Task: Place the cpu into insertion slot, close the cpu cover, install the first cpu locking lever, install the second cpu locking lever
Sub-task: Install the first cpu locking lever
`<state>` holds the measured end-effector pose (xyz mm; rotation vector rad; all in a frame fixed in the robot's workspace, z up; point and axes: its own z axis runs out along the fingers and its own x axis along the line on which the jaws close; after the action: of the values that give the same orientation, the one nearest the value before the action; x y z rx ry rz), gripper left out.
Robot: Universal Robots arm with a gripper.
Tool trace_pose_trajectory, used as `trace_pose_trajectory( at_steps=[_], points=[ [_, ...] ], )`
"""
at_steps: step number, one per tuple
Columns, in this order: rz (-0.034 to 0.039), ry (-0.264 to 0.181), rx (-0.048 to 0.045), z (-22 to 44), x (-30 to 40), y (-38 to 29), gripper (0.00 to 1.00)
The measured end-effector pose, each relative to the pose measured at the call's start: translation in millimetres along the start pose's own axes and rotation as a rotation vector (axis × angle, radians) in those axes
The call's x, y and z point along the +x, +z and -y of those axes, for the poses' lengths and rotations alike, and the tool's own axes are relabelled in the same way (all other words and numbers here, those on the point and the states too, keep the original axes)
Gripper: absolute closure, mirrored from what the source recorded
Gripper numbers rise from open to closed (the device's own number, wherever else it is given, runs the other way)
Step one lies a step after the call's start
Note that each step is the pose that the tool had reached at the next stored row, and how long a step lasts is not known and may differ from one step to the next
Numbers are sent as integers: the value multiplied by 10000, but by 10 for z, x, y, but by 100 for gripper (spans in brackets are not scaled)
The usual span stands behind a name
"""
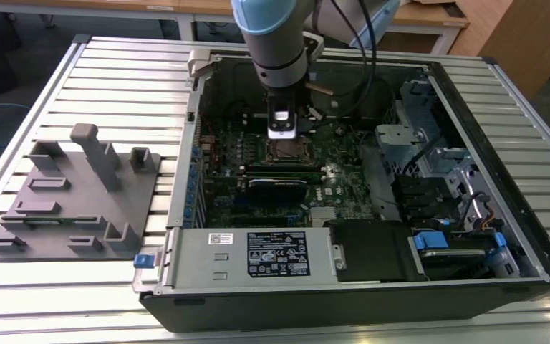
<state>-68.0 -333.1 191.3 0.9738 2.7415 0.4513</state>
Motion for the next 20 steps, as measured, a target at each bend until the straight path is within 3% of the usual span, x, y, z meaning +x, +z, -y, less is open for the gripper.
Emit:
trace_pose_trajectory(
  at_steps=[20],
  points=[
    [-75, 136, -123, 54, 14, 23, 90]
  ],
)
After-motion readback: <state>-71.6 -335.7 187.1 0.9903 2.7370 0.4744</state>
